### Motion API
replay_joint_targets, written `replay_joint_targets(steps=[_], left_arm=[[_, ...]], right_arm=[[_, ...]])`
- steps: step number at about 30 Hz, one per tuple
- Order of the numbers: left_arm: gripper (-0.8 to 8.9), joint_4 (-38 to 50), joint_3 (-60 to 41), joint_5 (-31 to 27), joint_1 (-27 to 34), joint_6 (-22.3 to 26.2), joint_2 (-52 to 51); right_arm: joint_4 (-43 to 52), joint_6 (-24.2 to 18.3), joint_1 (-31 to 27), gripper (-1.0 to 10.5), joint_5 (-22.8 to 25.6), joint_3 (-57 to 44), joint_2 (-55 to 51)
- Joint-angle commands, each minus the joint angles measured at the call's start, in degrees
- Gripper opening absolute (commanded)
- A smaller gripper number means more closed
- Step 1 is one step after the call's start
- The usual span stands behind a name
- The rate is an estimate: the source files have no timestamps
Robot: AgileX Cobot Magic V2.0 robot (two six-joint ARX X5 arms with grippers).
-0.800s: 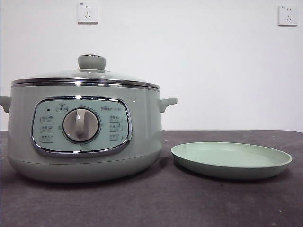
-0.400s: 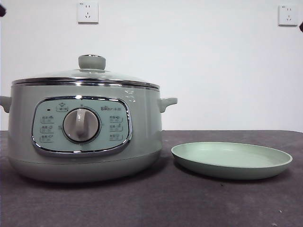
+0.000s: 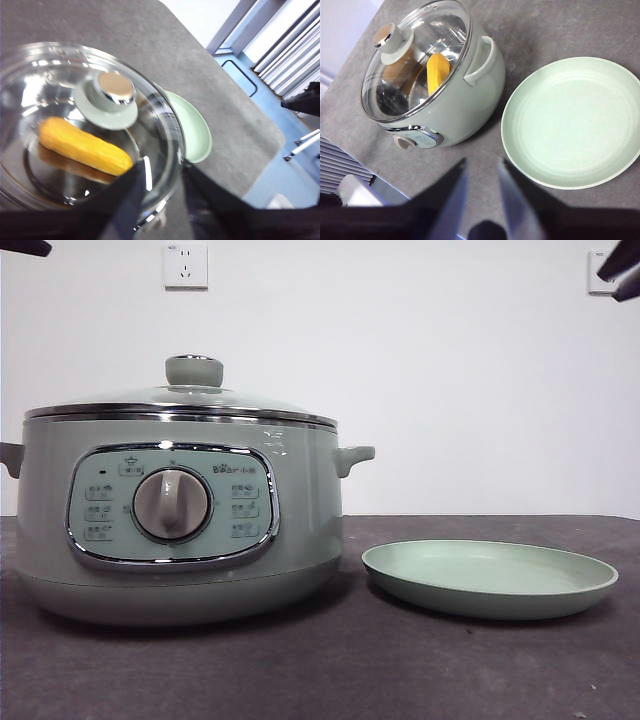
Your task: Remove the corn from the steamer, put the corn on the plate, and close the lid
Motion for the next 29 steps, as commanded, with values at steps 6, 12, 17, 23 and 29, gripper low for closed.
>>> replay_joint_targets(steps=[6, 12, 17, 23, 29], left_arm=[[4.09, 0.9, 5.2, -13.6, -5.8, 1.1, 5.6], [4.09, 0.8, 12.0, -24.3, -13.3, 2.4, 13.3], [4.09, 0.5, 16.2, -32.0, -19.1, 3.9, 20.6], [4.09, 1.5, 18.3, -37.0, -23.1, 4.3, 28.6], [4.09, 1.8, 18.3, -39.5, -24.3, 4.3, 34.1]], right_arm=[[0.1, 0.8, 0.1, 4.2, 0.2, 0.2, -0.1], [0.0, 0.8, 0.1, 4.1, 0.2, 0.2, -0.1], [0.0, 0.9, 0.1, 4.1, 0.2, 0.2, -0.1], [0.0, 0.8, 0.1, 4.1, 0.3, 0.2, -0.1], [0.1, 0.8, 0.1, 4.1, 1.9, 0.2, -0.1]])
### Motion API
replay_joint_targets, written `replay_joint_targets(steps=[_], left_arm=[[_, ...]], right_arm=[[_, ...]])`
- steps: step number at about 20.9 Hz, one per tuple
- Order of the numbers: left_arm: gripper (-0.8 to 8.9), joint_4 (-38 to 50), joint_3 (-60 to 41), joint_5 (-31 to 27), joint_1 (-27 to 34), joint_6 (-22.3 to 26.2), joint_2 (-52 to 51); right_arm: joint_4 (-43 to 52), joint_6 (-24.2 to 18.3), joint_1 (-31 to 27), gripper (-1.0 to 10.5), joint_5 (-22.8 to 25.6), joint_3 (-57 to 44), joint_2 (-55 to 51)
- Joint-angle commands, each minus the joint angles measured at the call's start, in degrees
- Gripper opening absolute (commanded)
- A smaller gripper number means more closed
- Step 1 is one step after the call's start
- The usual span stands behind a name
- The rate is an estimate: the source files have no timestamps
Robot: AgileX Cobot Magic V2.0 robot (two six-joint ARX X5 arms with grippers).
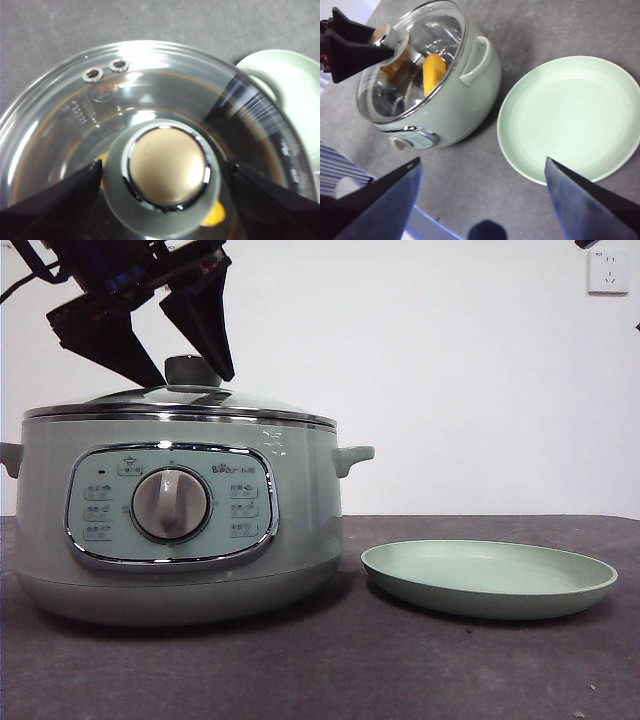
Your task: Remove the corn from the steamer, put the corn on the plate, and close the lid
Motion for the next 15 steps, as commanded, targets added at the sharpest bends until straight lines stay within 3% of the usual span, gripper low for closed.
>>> replay_joint_targets(steps=[1, 2, 5, 7, 11, 15], left_arm=[[3.98, -0.1, 0.0, -0.2, -0.5, 0.3, 0.9], [3.51, 0.1, 0.0, -0.3, -0.5, 0.5, 0.9], [0.78, 0.3, 0.0, -0.2, -0.6, 1.8, 0.9], [-0.13, 0.4, 0.0, -0.2, -0.6, 2.3, 0.9], [-0.09, 1.9, 0.1, -0.2, -0.6, 3.1, 0.4], [-0.09, 3.9, 0.2, -0.5, -0.4, 3.1, -4.0]], right_arm=[[0.2, 0.3, 0.1, 4.1, 0.3, 0.2, 0.0], [0.2, 0.3, 0.1, 4.1, 0.3, 0.2, 0.0], [0.2, 0.6, 0.1, 4.1, 0.3, 0.2, 0.0], [0.2, 1.5, 0.1, 4.1, 0.3, 0.2, 0.0], [0.6, 1.9, 0.7, 4.1, 0.2, 0.2, 0.0], [5.7, 6.3, 5.0, 4.1, 0.2, 0.3, 1.4]])
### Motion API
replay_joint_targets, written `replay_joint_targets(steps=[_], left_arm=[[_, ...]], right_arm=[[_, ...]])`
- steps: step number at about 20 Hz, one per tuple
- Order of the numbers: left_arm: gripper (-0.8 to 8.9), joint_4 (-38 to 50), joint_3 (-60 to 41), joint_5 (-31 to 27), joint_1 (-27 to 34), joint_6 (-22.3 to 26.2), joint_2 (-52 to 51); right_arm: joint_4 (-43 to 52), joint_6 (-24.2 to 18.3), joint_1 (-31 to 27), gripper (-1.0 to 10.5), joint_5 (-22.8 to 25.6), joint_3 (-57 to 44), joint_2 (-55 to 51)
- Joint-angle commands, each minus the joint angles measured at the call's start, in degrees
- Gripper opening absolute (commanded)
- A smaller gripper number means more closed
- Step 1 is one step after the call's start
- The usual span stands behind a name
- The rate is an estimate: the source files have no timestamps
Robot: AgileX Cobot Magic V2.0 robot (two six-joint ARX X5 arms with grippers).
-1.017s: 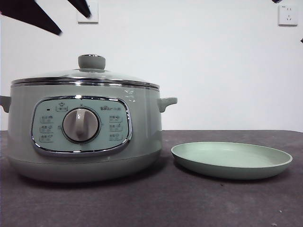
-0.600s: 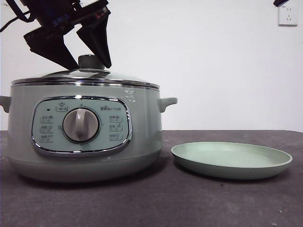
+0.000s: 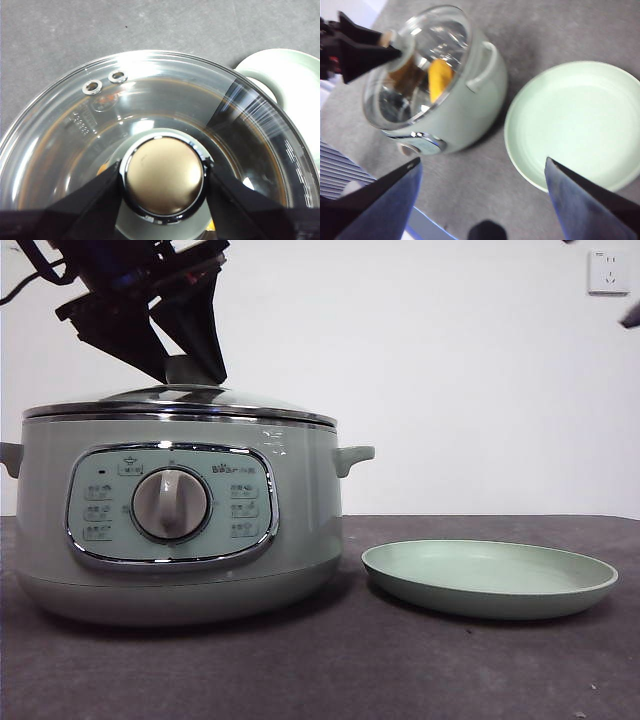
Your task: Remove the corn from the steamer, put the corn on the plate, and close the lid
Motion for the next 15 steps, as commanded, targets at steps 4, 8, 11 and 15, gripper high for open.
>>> replay_joint_targets(steps=[4, 8, 11, 15], left_arm=[[-0.09, 2.8, 0.6, -5.0, 0.1, 0.6, -11.2], [-0.09, 1.6, 0.6, -11.8, 0.1, 0.7, -19.9], [-0.09, -1.0, 0.6, -19.0, 0.1, 0.7, -25.3], [-0.09, -4.1, 0.6, -25.5, 0.1, 0.7, -29.1]], right_arm=[[5.7, 6.0, 10.7, 4.1, 5.2, 2.8, 6.5], [5.7, 5.0, 21.7, 4.1, 12.7, 11.0, 16.5], [5.1, 3.2, 28.5, 4.1, 16.6, 19.0, 26.0], [3.4, -0.2, 33.5, 4.1, 20.1, 27.2, 35.3]])
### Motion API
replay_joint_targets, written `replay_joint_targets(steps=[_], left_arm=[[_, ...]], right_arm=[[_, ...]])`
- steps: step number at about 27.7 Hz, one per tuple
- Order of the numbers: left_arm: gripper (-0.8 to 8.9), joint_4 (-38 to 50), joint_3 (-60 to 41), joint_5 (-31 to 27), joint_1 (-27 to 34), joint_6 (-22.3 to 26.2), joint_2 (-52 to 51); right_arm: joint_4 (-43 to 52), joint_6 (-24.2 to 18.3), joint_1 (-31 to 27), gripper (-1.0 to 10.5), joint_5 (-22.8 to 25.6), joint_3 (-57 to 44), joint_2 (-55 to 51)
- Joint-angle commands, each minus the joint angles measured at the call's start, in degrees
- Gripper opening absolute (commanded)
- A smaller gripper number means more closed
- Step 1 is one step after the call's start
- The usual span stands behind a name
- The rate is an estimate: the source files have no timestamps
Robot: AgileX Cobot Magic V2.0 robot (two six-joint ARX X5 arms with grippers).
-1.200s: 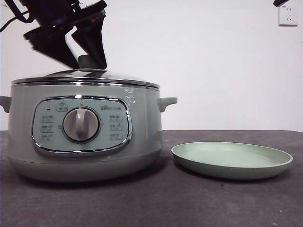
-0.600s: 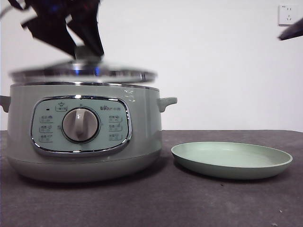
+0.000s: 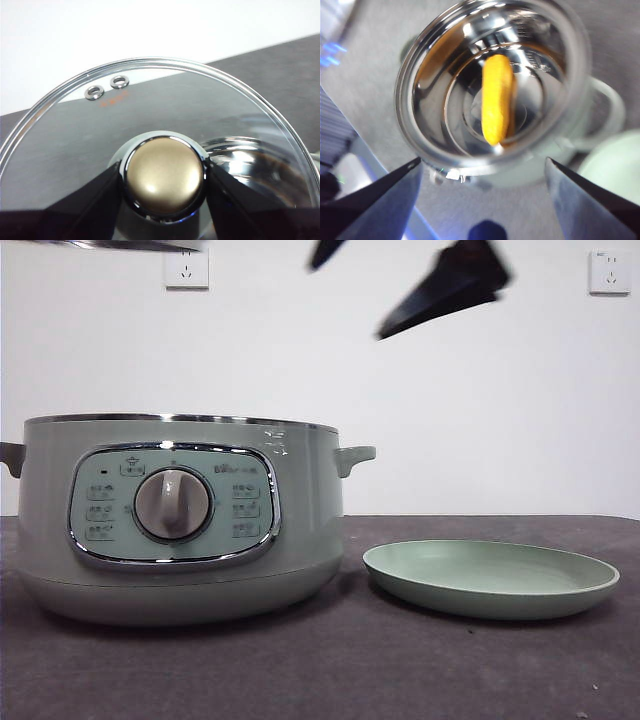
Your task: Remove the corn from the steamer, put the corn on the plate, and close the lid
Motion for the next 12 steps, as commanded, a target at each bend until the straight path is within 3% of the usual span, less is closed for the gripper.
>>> replay_joint_targets(steps=[1, 6, 12], left_arm=[[-0.09, 0.5, 0.9, -4.4, 0.1, 0.7, -2.7], [-0.09, -1.3, 0.9, -8.2, 0.1, 0.7, -5.8], [-0.09, -2.1, 0.9, -8.5, 0.1, 0.7, -8.2]], right_arm=[[-0.8, -3.5, 2.9, 4.1, 2.5, 5.0, 6.4], [-4.1, -6.9, 6.0, 4.1, 7.0, 14.8, 16.9], [-8.3, -10.9, 8.2, 4.0, 11.7, 25.4, 28.4]])
